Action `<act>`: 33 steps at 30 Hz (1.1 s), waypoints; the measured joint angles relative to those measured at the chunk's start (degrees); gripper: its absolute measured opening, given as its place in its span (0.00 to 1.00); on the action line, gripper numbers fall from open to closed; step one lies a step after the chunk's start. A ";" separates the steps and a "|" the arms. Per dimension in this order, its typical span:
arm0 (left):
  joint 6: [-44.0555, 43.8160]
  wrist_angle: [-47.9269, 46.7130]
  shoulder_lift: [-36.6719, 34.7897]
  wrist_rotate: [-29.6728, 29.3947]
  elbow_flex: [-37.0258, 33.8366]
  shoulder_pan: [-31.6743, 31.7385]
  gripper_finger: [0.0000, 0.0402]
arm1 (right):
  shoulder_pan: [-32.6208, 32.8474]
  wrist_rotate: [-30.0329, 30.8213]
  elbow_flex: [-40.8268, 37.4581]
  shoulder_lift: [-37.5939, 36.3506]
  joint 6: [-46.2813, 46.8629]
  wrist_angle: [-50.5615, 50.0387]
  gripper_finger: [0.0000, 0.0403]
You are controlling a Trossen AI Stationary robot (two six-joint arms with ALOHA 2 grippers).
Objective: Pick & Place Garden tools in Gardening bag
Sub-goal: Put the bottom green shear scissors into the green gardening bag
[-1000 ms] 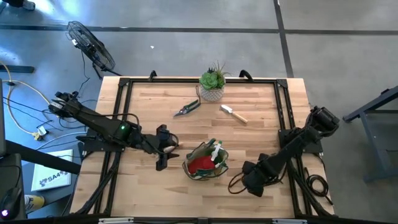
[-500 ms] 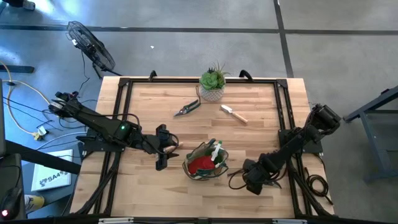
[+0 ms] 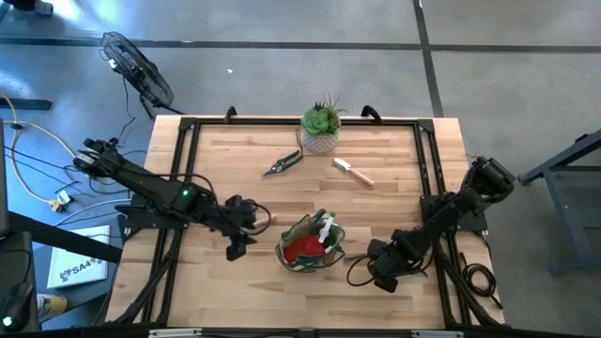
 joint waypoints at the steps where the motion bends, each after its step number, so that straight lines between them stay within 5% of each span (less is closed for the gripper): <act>1: -1.06 -0.96 0.00 0.08 0.00 -0.30 0.51 | -0.18 0.10 0.00 0.00 -0.35 0.02 0.09; 7: -2.64 -0.80 0.46 -2.04 0.00 -3.55 0.51 | -0.51 2.72 2.44 0.32 -3.98 -2.40 0.09; 13: -1.59 1.95 2.63 -2.04 0.00 -6.36 0.51 | -4.47 14.07 8.05 -0.94 -11.51 -3.57 0.09; 23: -2.10 1.87 7.02 0.69 -0.02 -6.33 0.51 | 1.20 13.42 12.56 -12.12 -3.48 -17.14 0.09; 27: -0.11 1.88 8.27 0.64 -0.02 -6.26 0.51 | 4.40 23.02 12.57 -17.26 -4.56 -13.74 0.09; 33: 1.26 1.81 9.11 1.00 -0.02 -6.28 0.51 | 7.95 41.46 12.62 -22.74 -17.92 -7.81 0.09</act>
